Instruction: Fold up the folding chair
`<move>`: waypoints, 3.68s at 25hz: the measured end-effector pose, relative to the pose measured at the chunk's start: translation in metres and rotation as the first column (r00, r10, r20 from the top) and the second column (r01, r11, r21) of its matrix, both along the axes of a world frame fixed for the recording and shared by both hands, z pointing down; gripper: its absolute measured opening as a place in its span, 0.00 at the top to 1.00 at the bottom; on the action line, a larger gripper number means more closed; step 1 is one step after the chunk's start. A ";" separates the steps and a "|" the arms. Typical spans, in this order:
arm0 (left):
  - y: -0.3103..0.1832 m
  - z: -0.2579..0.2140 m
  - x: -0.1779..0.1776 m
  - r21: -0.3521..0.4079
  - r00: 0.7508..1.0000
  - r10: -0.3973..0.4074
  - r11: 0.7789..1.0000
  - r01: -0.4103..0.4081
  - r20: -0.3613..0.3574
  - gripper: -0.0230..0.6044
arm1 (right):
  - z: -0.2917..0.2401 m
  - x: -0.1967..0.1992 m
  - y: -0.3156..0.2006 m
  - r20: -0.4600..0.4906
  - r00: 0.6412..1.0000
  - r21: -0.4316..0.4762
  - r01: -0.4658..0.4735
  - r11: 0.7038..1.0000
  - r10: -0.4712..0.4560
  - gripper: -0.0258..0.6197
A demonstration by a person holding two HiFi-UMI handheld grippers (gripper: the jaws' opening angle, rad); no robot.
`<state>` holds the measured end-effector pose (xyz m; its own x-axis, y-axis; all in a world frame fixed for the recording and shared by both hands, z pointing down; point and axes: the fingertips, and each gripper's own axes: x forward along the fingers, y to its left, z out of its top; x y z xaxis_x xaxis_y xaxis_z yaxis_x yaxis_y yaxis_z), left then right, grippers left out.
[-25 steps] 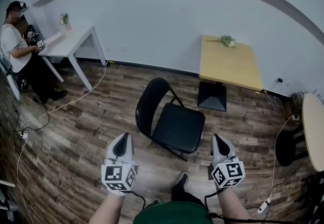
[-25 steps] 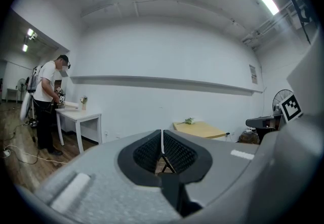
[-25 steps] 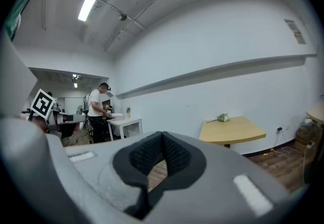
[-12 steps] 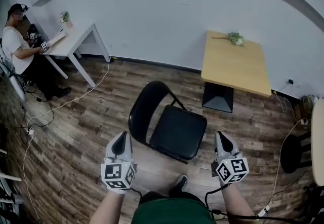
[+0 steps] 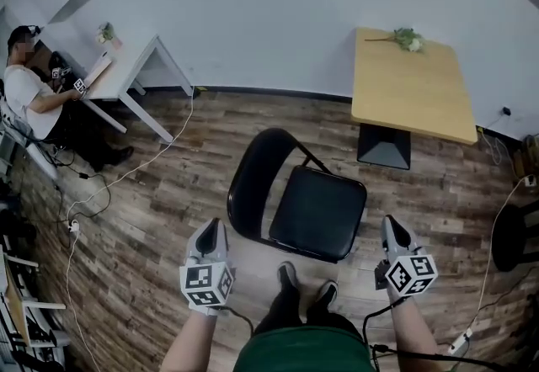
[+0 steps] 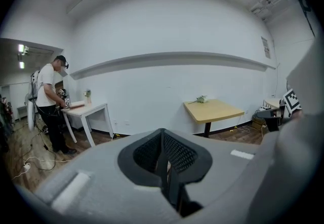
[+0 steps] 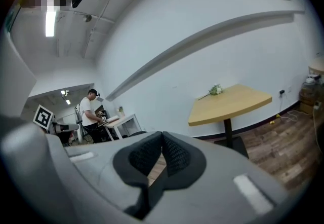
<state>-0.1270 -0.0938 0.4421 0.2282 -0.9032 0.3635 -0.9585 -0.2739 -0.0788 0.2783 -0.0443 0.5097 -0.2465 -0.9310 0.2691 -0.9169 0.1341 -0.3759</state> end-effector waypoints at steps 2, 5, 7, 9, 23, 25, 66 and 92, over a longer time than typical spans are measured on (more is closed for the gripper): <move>-0.014 0.013 -0.003 -0.024 1.000 0.024 0.999 -0.024 -0.001 0.93 | 0.004 0.004 -0.001 0.025 0.999 -0.005 -0.028 1.000 0.028 0.96; -0.038 0.031 -0.012 -0.059 0.998 0.056 0.997 -0.057 -0.007 0.93 | 0.015 0.006 -0.002 0.033 0.996 -0.020 -0.079 0.997 0.080 0.96; -0.056 0.042 -0.019 -0.085 0.997 0.073 0.994 -0.073 -0.007 0.92 | 0.025 0.003 -0.006 0.022 0.995 -0.034 -0.100 0.994 0.101 0.96; -0.071 0.056 -0.024 -0.118 0.995 0.097 0.988 -0.098 -0.012 0.89 | 0.036 0.000 -0.009 0.014 0.993 -0.050 -0.116 0.992 0.117 0.96; -0.107 0.175 -0.043 -0.410 0.992 0.125 0.904 -0.120 -0.014 0.62 | 0.232 0.025 0.009 0.163 0.963 -0.342 -0.149 0.928 0.214 0.86; -0.110 0.183 -0.041 -0.424 0.993 0.115 0.899 -0.110 -0.014 0.60 | 0.263 0.032 0.013 0.191 0.959 -0.376 -0.127 0.918 0.211 0.82; -0.132 0.272 -0.016 -0.478 0.997 0.073 0.877 -0.045 0.041 0.61 | 0.573 -0.026 -0.067 0.851 0.525 -0.255 0.439 0.861 -0.016 0.53; -0.151 0.195 -0.067 -0.424 0.994 0.002 0.905 0.044 0.109 0.61 | 0.458 -0.117 -0.105 0.634 0.766 -0.551 0.353 0.756 0.105 0.54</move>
<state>-0.1944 -0.2447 0.6375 0.1506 -0.6615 0.7347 -0.9572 -0.2835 -0.0591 0.1617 -0.1494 0.9676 -0.6619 -0.5563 0.5025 -0.4530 -0.2372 -0.8594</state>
